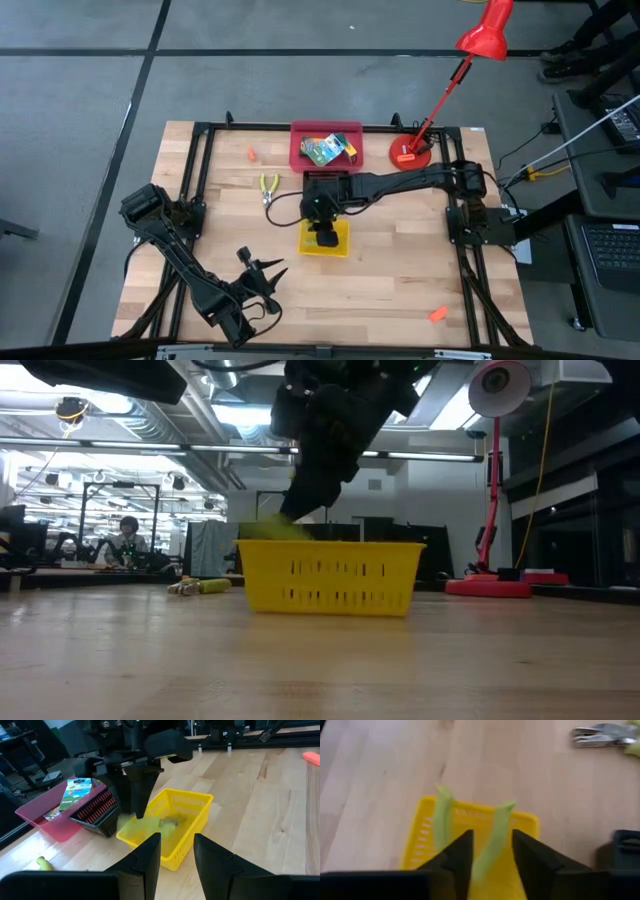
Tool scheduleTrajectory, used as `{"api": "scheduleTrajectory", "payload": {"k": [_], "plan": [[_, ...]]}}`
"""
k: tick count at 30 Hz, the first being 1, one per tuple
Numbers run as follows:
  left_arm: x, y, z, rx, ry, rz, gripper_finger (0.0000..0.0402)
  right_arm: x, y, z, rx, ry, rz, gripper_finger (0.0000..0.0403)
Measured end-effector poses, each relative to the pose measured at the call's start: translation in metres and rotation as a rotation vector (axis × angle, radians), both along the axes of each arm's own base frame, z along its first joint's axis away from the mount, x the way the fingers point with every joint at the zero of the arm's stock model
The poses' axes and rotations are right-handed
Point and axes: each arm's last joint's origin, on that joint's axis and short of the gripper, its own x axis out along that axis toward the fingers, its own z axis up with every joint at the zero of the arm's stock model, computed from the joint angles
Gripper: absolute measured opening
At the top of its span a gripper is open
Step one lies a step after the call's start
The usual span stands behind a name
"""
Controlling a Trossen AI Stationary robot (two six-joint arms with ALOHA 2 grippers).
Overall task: Pick & Place School Supplies
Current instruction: Put the green hole puncher into the yellow bin
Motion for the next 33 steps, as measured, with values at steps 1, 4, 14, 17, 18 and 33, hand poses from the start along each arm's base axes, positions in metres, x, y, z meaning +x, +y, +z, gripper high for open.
{"api": "scheduleTrajectory", "payload": {"k": [1, 4, 14, 17, 18, 33], "plan": [[0.0, 0.0, 0.0, 0.0, 0.0, 0.0, 0.0114, 0.0, -0.002, 0.0, -0.002, 0.0, -0.011, 0.0147], [0.0, 0.0, 0.0, 0.0, 0.0, 0.0, 0.0114, -0.001, -0.005, 0.0, -0.004, 0.011, -0.036, 0.018], [0.0, 0.0, -0.001, -0.028, 0.001, 0.006, 0.0114, -0.012, 0.01, 0.016, 0.006, 0.036, -0.037, 0.0157], [0.0, 0.005, -0.001, -0.055, -0.013, 0.036, 0.0114, -0.023, 0.03, 0.04, 0.027, 0.007, -0.018, 0.0145], [0.002, 0.008, -0.002, -0.075, -0.009, 0.055, 0.0114, -0.028, 0.039, 0.049, 0.029, -0.007, -0.013, 0.0143], [0.049, 0.184, 0.021, -0.183, 0.369, 0.68, 0.0114, -0.136, 0.185, 0.109, -0.096, -0.068, -0.021, 0.0139]]}}
